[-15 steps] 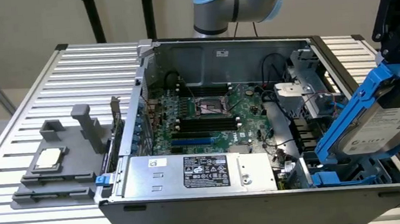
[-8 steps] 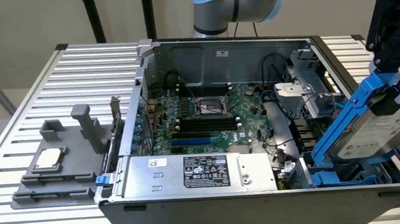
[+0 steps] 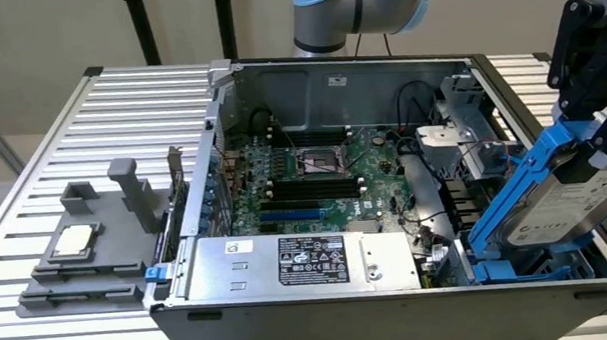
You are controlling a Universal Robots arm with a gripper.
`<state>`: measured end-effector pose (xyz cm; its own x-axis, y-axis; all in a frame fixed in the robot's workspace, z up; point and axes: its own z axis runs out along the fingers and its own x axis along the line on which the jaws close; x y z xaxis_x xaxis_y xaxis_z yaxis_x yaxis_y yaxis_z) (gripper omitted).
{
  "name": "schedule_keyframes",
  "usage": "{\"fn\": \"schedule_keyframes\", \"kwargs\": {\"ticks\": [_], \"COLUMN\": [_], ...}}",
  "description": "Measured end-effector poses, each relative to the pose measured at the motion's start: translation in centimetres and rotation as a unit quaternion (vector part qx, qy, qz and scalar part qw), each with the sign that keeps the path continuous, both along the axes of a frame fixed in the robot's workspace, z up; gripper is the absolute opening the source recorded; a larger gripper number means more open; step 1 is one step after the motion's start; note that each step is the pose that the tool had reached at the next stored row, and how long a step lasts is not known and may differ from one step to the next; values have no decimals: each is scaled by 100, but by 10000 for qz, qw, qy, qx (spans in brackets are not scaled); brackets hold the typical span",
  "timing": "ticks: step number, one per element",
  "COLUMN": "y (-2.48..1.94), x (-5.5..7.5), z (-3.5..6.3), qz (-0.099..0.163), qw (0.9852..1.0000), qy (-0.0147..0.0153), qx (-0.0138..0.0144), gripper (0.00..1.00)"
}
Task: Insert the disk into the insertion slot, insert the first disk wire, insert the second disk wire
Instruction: 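Insert the disk into the insertion slot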
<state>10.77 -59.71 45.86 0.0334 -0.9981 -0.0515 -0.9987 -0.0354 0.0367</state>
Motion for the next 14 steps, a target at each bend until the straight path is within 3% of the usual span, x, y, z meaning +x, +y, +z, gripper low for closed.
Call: {"fn": "schedule_keyframes", "kwargs": {"ticks": [14], "y": [0], "x": [-3], "z": [-67], "qz": [0], "qw": [10000], "qy": [-1], "qx": [12], "gripper": [33]}}
